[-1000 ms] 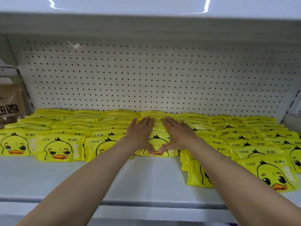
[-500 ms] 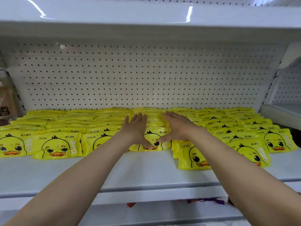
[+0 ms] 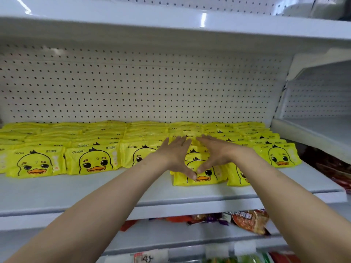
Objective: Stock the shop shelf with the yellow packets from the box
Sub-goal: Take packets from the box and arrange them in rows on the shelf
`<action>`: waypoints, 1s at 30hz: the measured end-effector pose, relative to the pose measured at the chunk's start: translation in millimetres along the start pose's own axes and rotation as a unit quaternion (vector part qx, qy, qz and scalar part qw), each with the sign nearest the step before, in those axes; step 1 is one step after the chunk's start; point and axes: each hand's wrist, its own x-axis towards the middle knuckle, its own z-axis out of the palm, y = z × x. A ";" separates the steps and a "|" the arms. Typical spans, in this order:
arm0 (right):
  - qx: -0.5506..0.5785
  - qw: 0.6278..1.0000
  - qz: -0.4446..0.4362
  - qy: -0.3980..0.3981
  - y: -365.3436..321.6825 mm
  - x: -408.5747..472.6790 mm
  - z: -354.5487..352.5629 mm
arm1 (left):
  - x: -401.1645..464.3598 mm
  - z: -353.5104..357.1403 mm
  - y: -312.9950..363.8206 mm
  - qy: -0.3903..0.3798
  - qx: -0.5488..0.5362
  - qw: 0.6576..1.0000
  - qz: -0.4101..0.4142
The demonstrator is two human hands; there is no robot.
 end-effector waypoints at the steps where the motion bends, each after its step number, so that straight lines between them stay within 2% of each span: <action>1: -0.006 1.000 -0.010 -0.012 2.4 0.9 2.3 | 1.3 1.2 3.1 -0.013 0.002 1.000 -0.007; 8: -0.034 0.997 -0.068 -0.009 17.4 17.1 14.4 | 10.1 13.4 9.1 -0.005 0.006 0.998 -0.055; 14: -0.033 0.991 -0.106 0.069 25.2 32.4 20.6 | 17.0 17.9 4.3 0.049 0.006 0.995 -0.091; 18: -0.034 0.991 -0.123 0.041 32.3 35.7 23.6 | 17.3 19.7 6.0 0.059 0.018 0.993 -0.097; 21: -0.044 0.988 -0.136 0.050 33.7 42.7 22.4 | 20.5 20.7 7.3 0.069 0.031 0.992 -0.099; 30: -0.070 0.986 -0.095 0.118 24.1 66.4 14.9 | 46.6 21.5 -8.9 0.106 0.097 0.984 -0.106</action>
